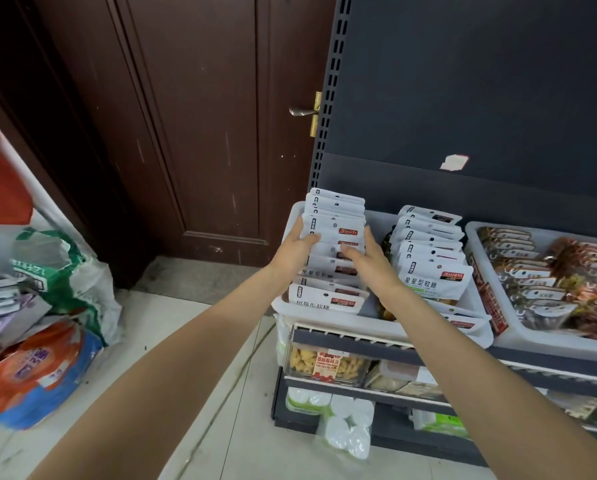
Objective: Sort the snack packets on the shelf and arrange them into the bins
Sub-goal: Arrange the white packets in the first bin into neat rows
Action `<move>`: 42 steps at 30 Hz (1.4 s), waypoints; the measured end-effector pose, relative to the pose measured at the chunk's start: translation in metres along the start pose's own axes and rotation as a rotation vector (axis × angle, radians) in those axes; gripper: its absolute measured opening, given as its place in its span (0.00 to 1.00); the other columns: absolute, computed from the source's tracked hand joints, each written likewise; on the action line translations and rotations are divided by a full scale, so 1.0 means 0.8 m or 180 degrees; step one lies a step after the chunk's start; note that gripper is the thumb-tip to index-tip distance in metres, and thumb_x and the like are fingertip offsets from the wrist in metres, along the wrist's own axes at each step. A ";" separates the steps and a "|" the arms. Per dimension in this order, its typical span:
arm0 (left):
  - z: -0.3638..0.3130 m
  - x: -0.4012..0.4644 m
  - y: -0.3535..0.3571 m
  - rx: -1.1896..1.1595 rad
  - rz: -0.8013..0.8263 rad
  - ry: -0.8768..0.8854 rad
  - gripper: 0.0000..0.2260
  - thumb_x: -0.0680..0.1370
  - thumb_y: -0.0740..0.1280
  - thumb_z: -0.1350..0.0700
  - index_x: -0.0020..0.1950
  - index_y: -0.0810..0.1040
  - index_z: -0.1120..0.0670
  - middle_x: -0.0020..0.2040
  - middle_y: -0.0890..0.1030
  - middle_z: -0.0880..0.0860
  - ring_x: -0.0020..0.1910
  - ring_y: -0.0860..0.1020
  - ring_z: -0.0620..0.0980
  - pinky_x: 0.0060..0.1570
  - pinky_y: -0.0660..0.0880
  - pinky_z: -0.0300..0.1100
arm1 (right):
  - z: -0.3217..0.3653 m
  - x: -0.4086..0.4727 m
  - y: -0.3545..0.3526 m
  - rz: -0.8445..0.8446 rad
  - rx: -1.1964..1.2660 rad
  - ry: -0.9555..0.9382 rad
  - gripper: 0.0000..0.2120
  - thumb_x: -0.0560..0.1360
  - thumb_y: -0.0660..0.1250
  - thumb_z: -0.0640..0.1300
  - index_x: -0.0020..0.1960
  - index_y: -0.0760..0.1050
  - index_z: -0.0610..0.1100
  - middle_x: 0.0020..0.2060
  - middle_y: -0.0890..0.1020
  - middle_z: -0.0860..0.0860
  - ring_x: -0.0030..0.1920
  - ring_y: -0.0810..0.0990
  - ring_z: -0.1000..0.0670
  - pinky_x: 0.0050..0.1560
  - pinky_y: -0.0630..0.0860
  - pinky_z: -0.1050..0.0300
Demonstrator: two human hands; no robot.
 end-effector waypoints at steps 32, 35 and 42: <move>-0.027 0.104 -0.016 0.0662 -0.0350 -0.0067 0.26 0.82 0.51 0.43 0.78 0.50 0.47 0.77 0.57 0.52 0.76 0.56 0.55 0.72 0.54 0.51 | -0.013 0.103 0.003 0.0157 -0.0090 0.0405 0.32 0.81 0.54 0.54 0.77 0.37 0.53 0.77 0.51 0.49 0.76 0.54 0.48 0.73 0.53 0.53; -0.051 0.090 0.000 0.2052 -0.0370 0.0684 0.26 0.83 0.53 0.49 0.78 0.49 0.52 0.79 0.50 0.52 0.77 0.49 0.52 0.74 0.53 0.48 | 0.002 0.096 -0.020 0.0041 -0.1005 0.0124 0.31 0.81 0.55 0.54 0.78 0.43 0.50 0.77 0.52 0.49 0.75 0.57 0.47 0.72 0.56 0.53; -0.044 0.052 0.073 0.4256 0.0067 0.1423 0.23 0.82 0.54 0.47 0.76 0.57 0.51 0.78 0.55 0.53 0.76 0.54 0.54 0.72 0.55 0.50 | -0.022 0.041 -0.114 -0.0231 -0.2040 -0.0276 0.23 0.81 0.58 0.45 0.74 0.61 0.45 0.74 0.63 0.46 0.73 0.60 0.46 0.71 0.58 0.54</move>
Point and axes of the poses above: each hand's wrist, its own x-axis towards the middle knuckle, its own y-axis out of the palm, z = x × y, the point moved 7 cm from there along x, towards the middle knuckle
